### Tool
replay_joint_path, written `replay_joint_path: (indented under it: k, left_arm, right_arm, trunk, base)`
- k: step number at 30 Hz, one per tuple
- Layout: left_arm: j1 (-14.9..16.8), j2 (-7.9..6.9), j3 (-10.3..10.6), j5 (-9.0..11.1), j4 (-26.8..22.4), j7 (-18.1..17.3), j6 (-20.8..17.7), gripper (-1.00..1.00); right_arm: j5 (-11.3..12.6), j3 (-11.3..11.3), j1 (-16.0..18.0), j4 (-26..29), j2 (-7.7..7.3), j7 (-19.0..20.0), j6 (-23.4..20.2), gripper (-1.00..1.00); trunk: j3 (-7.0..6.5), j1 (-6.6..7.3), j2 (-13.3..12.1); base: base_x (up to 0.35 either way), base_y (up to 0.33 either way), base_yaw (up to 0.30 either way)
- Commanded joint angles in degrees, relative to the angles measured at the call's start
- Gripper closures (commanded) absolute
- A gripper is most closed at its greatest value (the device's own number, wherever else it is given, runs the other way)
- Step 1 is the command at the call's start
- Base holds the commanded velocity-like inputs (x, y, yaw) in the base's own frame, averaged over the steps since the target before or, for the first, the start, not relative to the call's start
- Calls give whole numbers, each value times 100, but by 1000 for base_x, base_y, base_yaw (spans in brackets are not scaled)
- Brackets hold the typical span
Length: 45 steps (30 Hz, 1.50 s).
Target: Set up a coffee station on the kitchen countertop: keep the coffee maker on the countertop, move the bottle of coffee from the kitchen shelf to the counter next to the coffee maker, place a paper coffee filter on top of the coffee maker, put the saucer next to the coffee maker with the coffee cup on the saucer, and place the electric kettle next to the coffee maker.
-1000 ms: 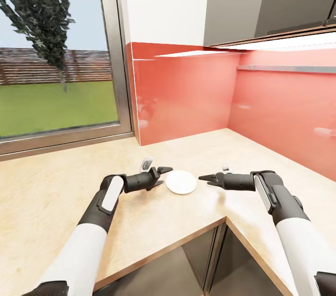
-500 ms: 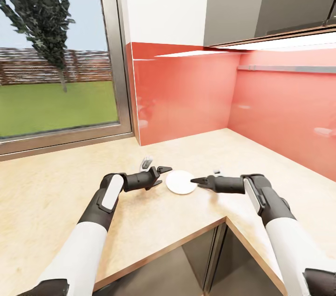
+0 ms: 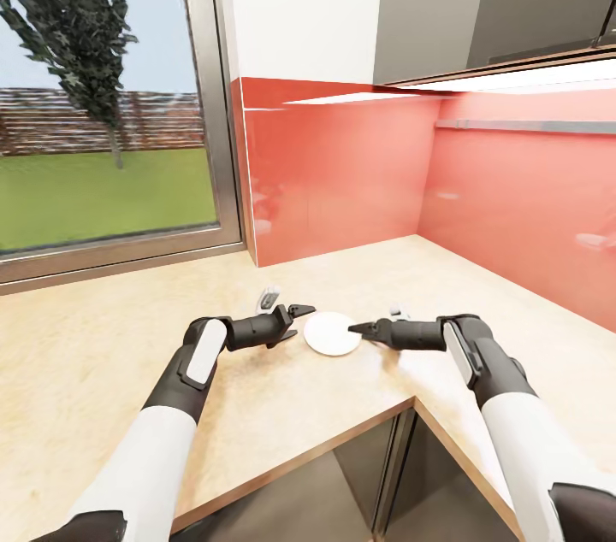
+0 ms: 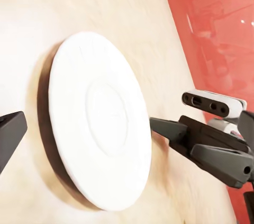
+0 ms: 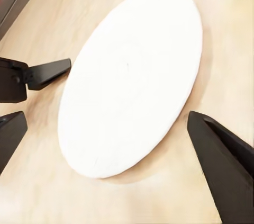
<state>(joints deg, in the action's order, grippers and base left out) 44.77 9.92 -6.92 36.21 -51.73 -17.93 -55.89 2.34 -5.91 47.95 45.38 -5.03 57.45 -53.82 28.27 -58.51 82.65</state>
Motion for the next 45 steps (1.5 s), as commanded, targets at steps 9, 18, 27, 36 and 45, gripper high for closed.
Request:
replay_joint_path:
  k: [9, 18, 27, 36, 45]
  left_arm:
    - [5, 8, -28, -44, -3, -44, -35, -100]
    - [5, 8, -28, -36, -3, -46, -36, -100]
    - [5, 8, -28, -35, -3, -44, -36, -100]
    - [5, 8, -28, -35, -3, -47, -36, -100]
    - [5, 8, -21, -35, -3, -52, -36, -100]
  right_arm:
    - [-14, -7, 28, -1, 2, -30, -23, -100]
    - [-14, -7, 32, -2, 6, -32, -23, -100]
    - [-11, -7, 31, -11, 18, -32, -23, -100]
    - [-9, -7, 35, -12, 165, -32, -23, -100]
    - [50, -7, 33, -12, 215, -29, -10, -100]
  trunk:
    - [7, 0, 3]
    - [7, 0, 3]
    - [7, 0, 3]
    - [7, 0, 3]
    - [7, 0, 3]
  base:
    - [0, 0, 0]
    - [0, 0, 0]
    - [0, 0, 0]
    - [0, 0, 0]
    - [0, 0, 0]
